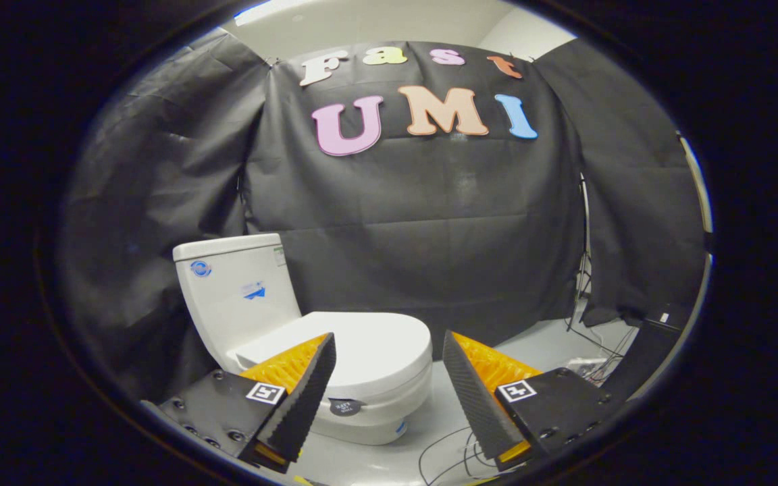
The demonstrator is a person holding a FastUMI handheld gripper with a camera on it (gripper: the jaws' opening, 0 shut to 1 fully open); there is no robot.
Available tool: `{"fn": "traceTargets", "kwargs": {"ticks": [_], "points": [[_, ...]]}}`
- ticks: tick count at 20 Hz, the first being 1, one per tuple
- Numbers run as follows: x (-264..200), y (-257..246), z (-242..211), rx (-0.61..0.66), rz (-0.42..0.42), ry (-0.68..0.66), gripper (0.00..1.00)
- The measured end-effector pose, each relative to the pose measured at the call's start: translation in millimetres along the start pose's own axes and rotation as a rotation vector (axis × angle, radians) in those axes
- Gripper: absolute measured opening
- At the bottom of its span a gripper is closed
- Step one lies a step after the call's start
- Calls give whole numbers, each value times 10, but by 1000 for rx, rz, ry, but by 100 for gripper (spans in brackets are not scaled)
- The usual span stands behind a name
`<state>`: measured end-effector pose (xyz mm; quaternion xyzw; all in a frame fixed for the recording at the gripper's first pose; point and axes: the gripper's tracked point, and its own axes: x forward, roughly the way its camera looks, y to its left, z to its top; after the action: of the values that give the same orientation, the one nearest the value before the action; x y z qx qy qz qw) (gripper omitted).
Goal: Open the toilet lid.
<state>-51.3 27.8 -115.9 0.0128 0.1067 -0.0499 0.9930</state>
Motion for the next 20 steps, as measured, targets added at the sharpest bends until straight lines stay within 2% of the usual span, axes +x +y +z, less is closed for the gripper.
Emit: {"fn": "traceTargets", "kwargs": {"ticks": [4, 9, 11, 15, 20], "points": [[-35, -59, 3, -7, 0, 9, 98], [-11, -151, -88, 74, -21, 48, 98], [73, -159, -264, 109, -38, 102, 98], [198, 88, -657, 270, 17, 233, 99], [351, 118, -1030, 340, -27, 355, 99]]}}
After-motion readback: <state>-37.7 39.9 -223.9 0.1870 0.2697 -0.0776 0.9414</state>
